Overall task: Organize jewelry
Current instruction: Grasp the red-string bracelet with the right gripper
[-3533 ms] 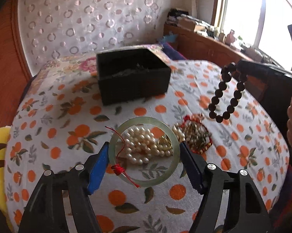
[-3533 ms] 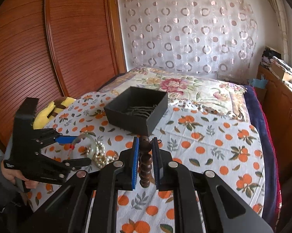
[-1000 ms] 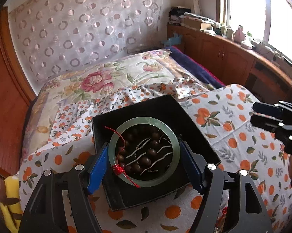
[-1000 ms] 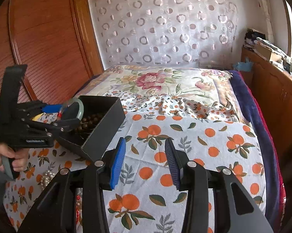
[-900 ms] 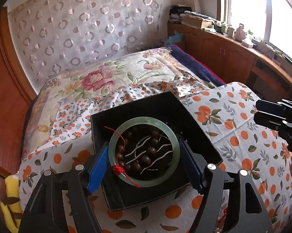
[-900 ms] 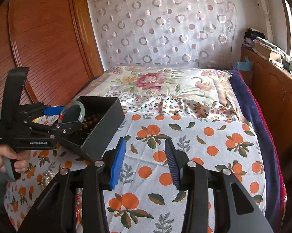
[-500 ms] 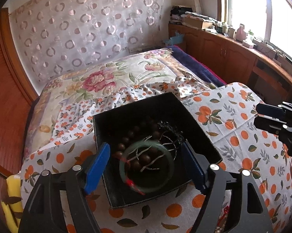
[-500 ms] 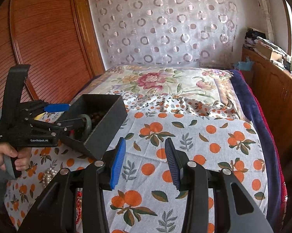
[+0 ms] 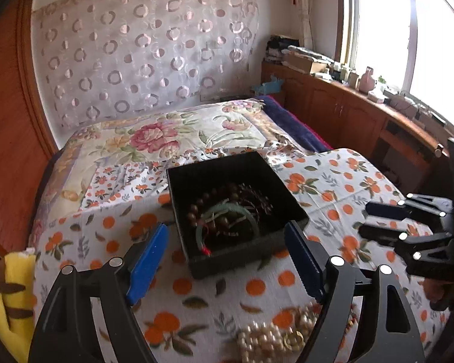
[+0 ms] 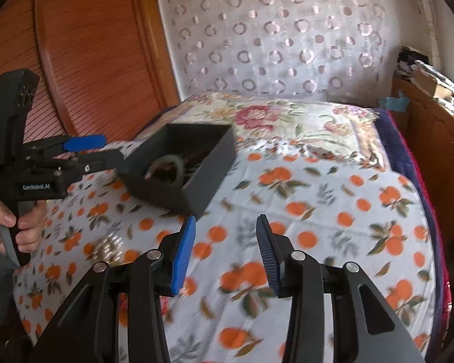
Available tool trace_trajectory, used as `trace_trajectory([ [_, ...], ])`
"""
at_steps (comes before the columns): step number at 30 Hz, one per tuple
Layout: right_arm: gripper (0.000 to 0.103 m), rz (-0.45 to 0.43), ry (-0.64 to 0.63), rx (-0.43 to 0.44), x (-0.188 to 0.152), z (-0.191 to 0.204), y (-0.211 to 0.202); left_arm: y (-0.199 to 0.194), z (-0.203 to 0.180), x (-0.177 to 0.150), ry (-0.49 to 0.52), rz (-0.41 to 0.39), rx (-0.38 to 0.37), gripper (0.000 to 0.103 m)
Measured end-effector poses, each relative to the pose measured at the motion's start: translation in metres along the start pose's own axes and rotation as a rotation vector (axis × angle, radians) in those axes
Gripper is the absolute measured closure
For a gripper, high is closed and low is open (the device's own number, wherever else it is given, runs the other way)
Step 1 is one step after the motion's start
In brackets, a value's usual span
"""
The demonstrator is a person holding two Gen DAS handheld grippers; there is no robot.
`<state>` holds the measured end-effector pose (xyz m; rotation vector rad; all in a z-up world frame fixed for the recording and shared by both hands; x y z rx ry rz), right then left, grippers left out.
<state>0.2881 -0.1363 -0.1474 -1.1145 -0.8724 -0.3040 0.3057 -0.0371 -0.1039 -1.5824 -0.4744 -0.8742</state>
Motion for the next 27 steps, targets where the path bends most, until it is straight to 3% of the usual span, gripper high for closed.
trace_trajectory([
  [4,0.061,0.040,-0.036,0.021,-0.018,0.021,0.002,-0.012,0.005,-0.018,-0.034,-0.005,-0.012,0.021],
  [5,0.067,0.053,-0.044,0.023,-0.023,0.025,0.003,-0.013,0.007,-0.021,-0.044,-0.002,-0.013,0.021],
  [10,0.078,0.097,-0.057,0.037,-0.043,0.037,0.004,-0.018,0.015,-0.046,-0.097,0.016,-0.022,0.016],
  [22,0.084,0.164,-0.016,0.038,-0.061,0.041,0.017,-0.015,0.021,-0.086,-0.100,0.078,-0.012,0.014],
  [27,0.099,0.185,-0.017,0.056,-0.065,0.045,0.018,-0.015,0.020,-0.090,-0.104,0.086,-0.012,0.014],
])
Point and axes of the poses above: each gripper's, at about its wrist camera, not at the fingertips, and y roughly the way its jaws point, z to its left, x to its top, the point moved 10 cm from there along y, roughly the way its jaws point
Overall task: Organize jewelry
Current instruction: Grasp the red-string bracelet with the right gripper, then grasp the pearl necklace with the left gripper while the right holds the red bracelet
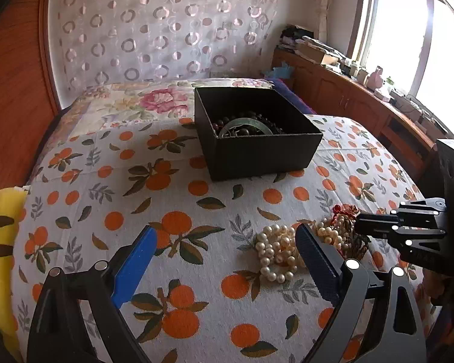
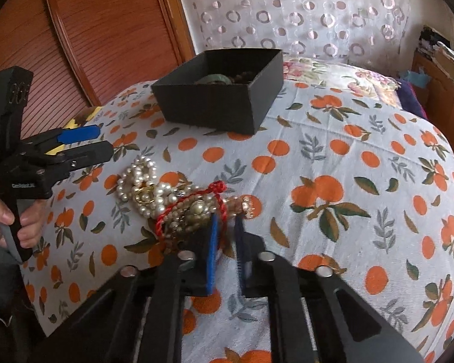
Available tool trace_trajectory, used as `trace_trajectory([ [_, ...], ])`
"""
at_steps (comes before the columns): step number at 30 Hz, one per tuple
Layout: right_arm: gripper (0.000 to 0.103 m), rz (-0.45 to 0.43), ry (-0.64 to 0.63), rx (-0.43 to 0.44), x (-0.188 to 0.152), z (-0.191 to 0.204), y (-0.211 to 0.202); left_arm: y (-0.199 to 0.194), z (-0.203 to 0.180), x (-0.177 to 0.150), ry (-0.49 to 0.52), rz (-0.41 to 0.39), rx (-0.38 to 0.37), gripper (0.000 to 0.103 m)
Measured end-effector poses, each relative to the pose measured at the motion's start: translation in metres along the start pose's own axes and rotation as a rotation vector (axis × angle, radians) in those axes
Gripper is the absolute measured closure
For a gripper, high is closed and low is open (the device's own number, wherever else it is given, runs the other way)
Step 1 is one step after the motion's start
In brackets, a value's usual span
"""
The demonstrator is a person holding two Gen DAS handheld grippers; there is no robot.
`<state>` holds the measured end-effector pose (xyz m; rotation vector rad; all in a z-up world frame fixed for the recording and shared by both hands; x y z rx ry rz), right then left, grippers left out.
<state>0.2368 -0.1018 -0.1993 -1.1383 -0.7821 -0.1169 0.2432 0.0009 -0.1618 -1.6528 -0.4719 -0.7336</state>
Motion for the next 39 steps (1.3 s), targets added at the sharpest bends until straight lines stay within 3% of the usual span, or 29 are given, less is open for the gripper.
trace_trajectory([
  [3,0.099,-0.016,-0.008,0.016,0.002,0.005,-0.005,0.001,-0.003,-0.002,0.003,0.005,-0.001,0.014],
  [14,0.100,-0.213,-0.034,0.031,0.043,0.020,-0.072,0.000,-0.015,-0.016,0.010,0.024,-0.016,0.014],
  [22,0.100,-0.229,-0.026,-0.020,0.041,0.003,-0.084,-0.004,-0.019,-0.022,0.013,0.026,-0.019,0.014],
  [23,0.100,-0.224,-0.019,-0.021,0.039,0.000,-0.082,-0.004,-0.019,-0.022,0.012,0.024,-0.023,0.017],
  [27,0.099,-0.211,-0.004,-0.022,0.031,-0.004,-0.075,-0.003,-0.018,-0.022,0.009,0.044,-0.041,0.046],
  [33,0.099,-0.206,0.007,-0.017,0.027,-0.004,-0.070,0.009,-0.018,-0.025,0.022,0.092,-0.052,0.076],
  [39,0.099,-0.205,0.020,-0.015,0.023,-0.007,-0.068,0.015,-0.023,-0.028,0.030,0.113,-0.056,0.080],
])
Point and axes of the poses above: each gripper's, at about its wrist camera, not at the fingertips, and y roughly the way its jaws point, z to its left, x to its top, the point moved 10 cm from there along y, roughly the way its jaws point
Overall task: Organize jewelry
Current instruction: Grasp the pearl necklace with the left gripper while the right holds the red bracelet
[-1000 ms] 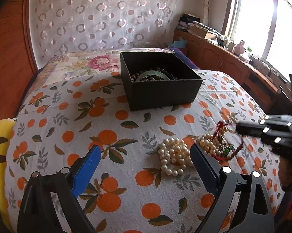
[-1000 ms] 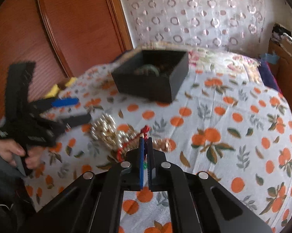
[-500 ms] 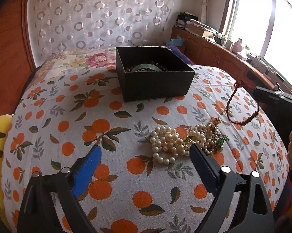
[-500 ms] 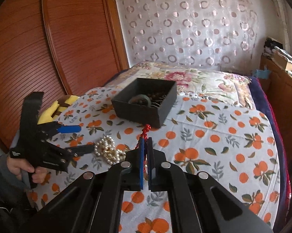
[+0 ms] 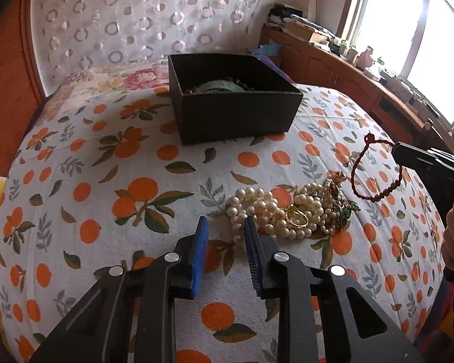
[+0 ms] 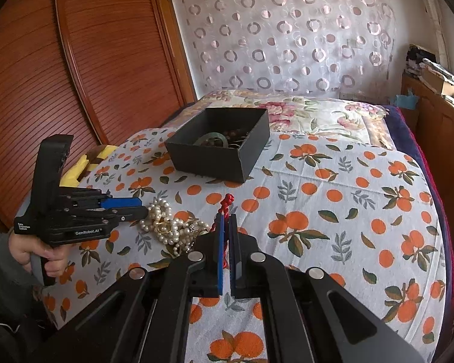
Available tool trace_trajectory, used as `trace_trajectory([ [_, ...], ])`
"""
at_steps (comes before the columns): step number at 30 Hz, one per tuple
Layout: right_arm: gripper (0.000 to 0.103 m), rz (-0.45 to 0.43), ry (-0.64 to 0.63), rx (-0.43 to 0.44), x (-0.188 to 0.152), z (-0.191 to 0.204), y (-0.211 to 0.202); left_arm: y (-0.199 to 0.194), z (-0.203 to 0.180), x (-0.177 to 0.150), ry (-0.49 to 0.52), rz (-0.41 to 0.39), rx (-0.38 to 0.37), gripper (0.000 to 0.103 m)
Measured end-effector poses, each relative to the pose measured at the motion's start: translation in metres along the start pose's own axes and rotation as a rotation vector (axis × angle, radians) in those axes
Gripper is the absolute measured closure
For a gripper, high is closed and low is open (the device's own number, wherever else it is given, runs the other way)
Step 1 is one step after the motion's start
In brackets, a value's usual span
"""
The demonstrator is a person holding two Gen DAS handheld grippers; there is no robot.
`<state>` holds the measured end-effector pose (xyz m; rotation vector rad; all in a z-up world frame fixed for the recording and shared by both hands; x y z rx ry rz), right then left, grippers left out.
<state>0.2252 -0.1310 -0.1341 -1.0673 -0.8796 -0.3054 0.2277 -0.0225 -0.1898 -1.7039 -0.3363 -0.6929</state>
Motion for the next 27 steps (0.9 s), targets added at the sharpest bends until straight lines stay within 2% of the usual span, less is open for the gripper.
trace_trajectory([
  [6,0.099,-0.002,-0.001,0.001,0.000,-0.001,-0.001,0.002,-0.003,-0.002,0.013,0.000,0.001,0.080],
  [7,0.099,-0.002,-0.001,0.001,0.000,-0.001,-0.001,0.002,-0.004,-0.001,0.014,0.000,-0.003,0.082],
  [8,0.099,-0.002,-0.001,0.001,0.000,-0.001,-0.001,0.003,-0.007,-0.001,0.017,0.004,-0.028,0.093],
  [9,0.099,0.000,0.002,0.000,-0.001,-0.002,-0.001,0.004,-0.010,-0.001,0.014,0.011,-0.049,0.095],
  [16,0.099,-0.012,0.006,-0.001,-0.002,0.003,-0.011,0.007,-0.012,0.005,0.020,0.017,-0.043,0.096],
  [20,0.099,-0.020,0.005,0.000,-0.002,0.006,-0.016,-0.009,-0.014,0.015,0.018,-0.030,-0.037,0.096],
  [27,0.099,-0.062,0.000,0.013,0.011,0.014,-0.024,-0.058,-0.022,0.057,0.021,-0.155,-0.040,0.096],
])
Point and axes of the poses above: each gripper's, at about its wrist camera, not at the fingertips, and y roughly the way its jaws point, z to its left, x to its top, the point moved 10 cm from there along y, roughly the way its jaws point
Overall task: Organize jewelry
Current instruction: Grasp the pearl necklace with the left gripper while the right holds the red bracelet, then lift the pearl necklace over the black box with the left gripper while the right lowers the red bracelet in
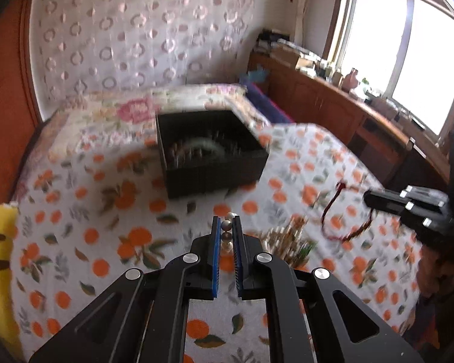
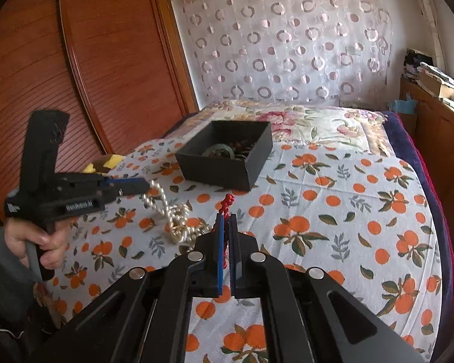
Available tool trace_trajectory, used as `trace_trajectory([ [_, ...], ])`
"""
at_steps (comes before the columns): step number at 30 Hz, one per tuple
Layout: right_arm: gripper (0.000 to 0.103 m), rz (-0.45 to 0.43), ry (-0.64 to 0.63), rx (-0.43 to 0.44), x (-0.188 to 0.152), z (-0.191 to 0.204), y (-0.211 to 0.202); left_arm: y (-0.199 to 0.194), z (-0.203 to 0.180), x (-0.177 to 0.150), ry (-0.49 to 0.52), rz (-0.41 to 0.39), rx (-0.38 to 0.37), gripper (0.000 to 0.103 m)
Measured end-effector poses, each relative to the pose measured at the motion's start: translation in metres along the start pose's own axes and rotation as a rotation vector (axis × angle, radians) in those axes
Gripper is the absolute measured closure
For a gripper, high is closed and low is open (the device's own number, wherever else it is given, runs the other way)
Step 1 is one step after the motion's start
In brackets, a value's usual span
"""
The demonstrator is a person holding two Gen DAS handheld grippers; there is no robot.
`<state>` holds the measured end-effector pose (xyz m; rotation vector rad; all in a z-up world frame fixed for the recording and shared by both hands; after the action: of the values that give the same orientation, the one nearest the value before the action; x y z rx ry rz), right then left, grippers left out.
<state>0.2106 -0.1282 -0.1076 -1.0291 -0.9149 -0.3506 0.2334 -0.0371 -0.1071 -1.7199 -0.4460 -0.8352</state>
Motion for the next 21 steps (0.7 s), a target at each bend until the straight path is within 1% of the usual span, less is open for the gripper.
trace_trajectory([
  [6,0.099,-0.031,-0.024,0.004,0.014,0.009,-0.007,-0.034,-0.003,0.044,0.029,-0.091,0.018,0.096],
  [10,0.099,-0.051,-0.036,0.001,0.024,0.011,-0.011,-0.050,-0.007,0.065,0.062,-0.133,0.039,0.096],
  [15,0.099,-0.069,-0.046,0.000,0.034,0.012,-0.015,-0.063,-0.009,0.088,0.081,-0.171,0.053,0.096],
  [21,0.099,-0.088,-0.063,-0.005,0.048,0.011,-0.015,-0.071,-0.013,0.111,0.091,-0.200,0.050,0.096],
])
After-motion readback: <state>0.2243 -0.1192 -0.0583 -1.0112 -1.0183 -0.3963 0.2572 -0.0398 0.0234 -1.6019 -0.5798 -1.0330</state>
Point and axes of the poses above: each gripper's, at about its wrist camera, not at the fingertips, and y roughly the way its jaws point, z to its left, x to its top, the point moved 10 cm from there along y, roughly the way its jaws point
